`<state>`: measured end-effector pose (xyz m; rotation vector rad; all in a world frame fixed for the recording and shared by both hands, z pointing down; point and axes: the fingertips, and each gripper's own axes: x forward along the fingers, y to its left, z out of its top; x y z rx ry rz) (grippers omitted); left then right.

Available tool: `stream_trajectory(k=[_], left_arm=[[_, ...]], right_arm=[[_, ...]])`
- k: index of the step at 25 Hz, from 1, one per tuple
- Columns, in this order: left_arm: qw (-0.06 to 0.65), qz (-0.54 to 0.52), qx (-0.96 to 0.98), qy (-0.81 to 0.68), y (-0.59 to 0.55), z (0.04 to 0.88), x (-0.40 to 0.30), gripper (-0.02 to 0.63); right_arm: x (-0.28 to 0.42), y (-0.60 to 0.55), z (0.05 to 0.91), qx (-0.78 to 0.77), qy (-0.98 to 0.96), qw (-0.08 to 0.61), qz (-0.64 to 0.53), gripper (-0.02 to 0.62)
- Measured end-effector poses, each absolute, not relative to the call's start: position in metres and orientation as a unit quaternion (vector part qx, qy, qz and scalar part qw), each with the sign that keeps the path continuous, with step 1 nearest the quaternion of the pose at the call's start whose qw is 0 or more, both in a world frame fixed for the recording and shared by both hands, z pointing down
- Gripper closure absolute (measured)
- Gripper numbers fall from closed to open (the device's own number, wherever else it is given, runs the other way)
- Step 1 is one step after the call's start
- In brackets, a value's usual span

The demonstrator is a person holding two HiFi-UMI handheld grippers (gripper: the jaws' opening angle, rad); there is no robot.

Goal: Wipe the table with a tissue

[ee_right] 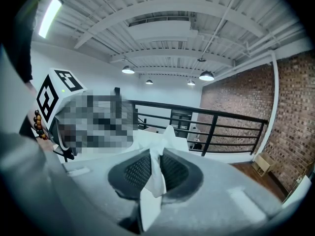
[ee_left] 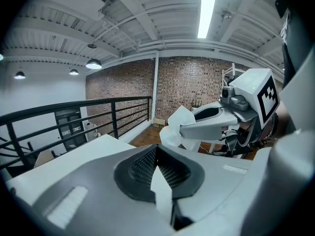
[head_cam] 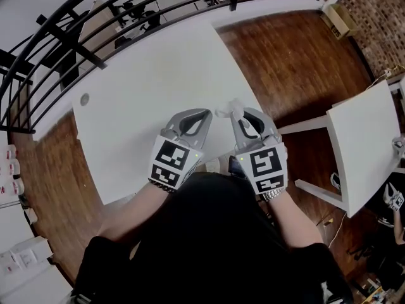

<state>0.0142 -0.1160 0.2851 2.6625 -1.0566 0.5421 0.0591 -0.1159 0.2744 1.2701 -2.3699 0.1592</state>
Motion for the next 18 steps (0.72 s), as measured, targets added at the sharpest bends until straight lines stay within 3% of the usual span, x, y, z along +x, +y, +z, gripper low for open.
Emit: stream_trajectory(k=[18], left_arm=[[0.106, 0.197, 0.904, -0.365, -0.130, 0.288, 0.024, 0.592]], right_arm=[[0.071, -0.130, 0.275, 0.457, -0.861, 0.219, 0.053, 0.572]])
